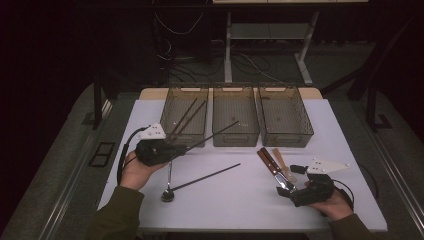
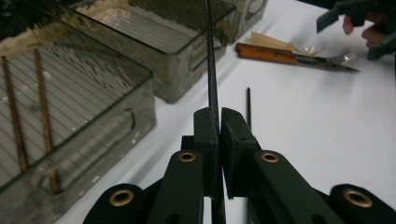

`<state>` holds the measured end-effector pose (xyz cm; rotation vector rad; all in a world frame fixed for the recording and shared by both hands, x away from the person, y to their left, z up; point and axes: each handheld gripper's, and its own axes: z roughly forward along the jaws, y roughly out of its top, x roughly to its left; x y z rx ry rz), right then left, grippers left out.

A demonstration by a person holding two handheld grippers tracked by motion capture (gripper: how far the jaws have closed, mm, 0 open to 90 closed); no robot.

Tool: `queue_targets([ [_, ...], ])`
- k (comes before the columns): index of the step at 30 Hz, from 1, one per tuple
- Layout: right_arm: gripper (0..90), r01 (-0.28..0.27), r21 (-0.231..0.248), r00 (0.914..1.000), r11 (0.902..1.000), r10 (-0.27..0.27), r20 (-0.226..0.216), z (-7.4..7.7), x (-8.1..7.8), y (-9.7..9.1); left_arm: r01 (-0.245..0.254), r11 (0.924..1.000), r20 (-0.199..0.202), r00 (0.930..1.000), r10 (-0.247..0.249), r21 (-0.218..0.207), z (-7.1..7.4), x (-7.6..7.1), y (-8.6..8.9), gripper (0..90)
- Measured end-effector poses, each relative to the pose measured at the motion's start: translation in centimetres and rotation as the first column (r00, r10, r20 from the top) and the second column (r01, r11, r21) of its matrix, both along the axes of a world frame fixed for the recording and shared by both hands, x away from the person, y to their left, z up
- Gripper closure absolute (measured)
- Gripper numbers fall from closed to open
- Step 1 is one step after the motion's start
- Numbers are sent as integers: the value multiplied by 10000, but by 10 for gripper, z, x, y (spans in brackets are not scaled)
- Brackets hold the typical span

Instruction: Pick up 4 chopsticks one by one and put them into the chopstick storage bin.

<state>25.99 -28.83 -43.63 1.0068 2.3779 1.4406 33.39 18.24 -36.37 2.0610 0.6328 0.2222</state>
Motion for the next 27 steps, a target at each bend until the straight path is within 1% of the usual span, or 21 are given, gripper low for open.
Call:
queue_targets([
  [3,24,-28,6,10000,10000,28,-16,0,0,0,-137,9999,88,9999,137,-60,3,6,1,848],
  [4,24,-24,17,10000,10000,24,-12,0,0,0,-259,9996,84,9996,260,-131,3,7,1,848],
  [9,24,16,56,10000,10000,-16,-8,0,1,0,-670,9977,186,9976,671,-89,9,18,3,848],
  [15,24,33,46,10000,10000,-33,6,0,2,1,-1224,9924,224,9922,1226,-130,15,34,5,848],
  [18,24,71,48,10000,10000,-70,-37,0,3,0,-1489,9889,281,9885,1488,5,17,44,5,848],
  [23,24,20,9,10000,10000,-20,13,0,1,1,-2000,9798,375,9791,1997,38,19,61,7,848],
  [27,24,-10,-4,10000,10000,10,58,1,-1,1,-2565,9665,396,9659,2560,101,20,72,9,848],
])
